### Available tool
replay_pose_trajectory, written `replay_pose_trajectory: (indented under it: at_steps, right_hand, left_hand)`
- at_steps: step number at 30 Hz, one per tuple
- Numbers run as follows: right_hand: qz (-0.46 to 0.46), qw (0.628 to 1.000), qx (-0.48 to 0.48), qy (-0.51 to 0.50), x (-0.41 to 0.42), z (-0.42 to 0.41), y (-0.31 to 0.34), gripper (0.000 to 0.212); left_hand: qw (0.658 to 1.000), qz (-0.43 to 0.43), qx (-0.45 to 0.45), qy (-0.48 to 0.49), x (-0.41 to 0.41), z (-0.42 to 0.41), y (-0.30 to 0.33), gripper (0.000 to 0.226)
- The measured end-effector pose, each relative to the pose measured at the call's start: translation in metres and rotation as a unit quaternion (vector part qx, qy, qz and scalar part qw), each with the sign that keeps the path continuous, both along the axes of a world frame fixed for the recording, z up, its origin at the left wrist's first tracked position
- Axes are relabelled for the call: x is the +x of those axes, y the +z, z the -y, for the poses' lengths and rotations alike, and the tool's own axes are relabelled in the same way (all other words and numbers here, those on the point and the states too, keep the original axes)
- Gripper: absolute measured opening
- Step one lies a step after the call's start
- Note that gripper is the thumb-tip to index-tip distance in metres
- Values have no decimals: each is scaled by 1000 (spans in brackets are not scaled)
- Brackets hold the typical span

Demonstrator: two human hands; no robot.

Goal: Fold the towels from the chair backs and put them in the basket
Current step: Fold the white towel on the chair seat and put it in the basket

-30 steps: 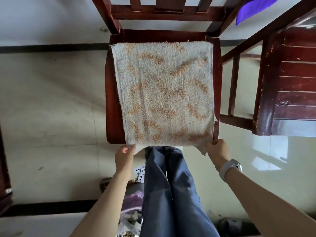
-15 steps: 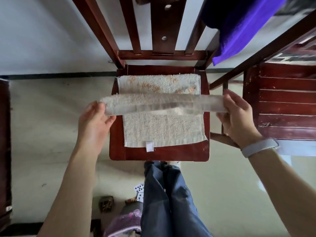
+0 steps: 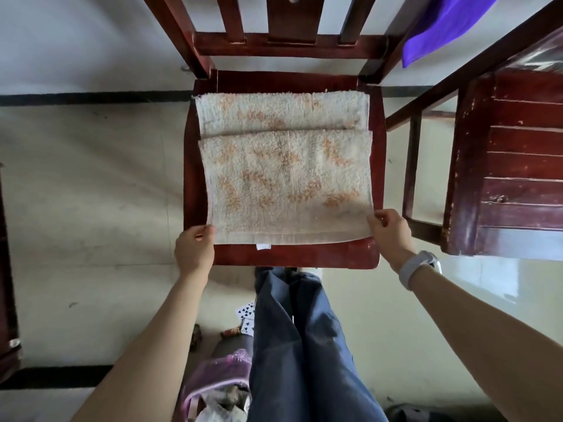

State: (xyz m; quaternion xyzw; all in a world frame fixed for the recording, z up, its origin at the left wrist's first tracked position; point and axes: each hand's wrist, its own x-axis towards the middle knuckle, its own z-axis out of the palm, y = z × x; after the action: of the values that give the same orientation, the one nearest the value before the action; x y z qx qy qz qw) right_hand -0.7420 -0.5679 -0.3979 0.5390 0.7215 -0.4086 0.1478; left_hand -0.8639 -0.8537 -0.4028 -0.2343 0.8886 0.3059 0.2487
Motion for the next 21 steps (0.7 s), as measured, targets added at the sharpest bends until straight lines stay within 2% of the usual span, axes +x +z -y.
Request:
replay_pose_trajectory:
  at_steps: [3, 6, 8, 9, 11, 13, 14, 15, 17, 19, 21]
  right_hand:
    - [19, 999, -32, -8, -2, 3, -4, 31]
    - [41, 998, -40, -2, 0, 3, -3, 25]
    - [35, 998, -49, 11, -3, 1, 5, 21]
    - [6, 998, -56, 5, -10, -2, 11, 20]
    - [-117, 989, -70, -51, -28, -10, 31, 14]
    - [-273, 958, -15, -88, -48, -19, 57, 7]
    - [-332, 939, 28, -81, -53, -21, 67, 10]
    - [-365, 927, 55, -67, -55, -22, 73, 12]
    - [-325, 944, 48, -40, -52, -17, 68, 12]
    - [-211, 977, -5, -26, -39, -10, 46, 8]
    - [-105, 994, -25, -32, -23, -8, 21, 13]
  left_hand:
    - [999, -30, -8, -29, 2, -6, 2, 26]
    - [999, -31, -2, -27, 1, -9, 4, 22]
    - [997, -3, 79, 13, -6, -14, 11, 19]
    - [989, 9, 141, 50, -13, -18, 17, 17]
    - [959, -6, 252, 130, -34, -23, 34, 15]
    - [911, -64, 360, 189, -60, -20, 51, 10]
    - [891, -90, 400, 195, -70, -17, 57, 10]
    - [885, -106, 414, 186, -75, -14, 59, 11]
    - [920, -92, 348, 153, -72, -14, 53, 13]
    - [961, -43, 248, 112, -56, -11, 36, 22]
    - [975, 1, 207, 80, -42, -4, 19, 23]
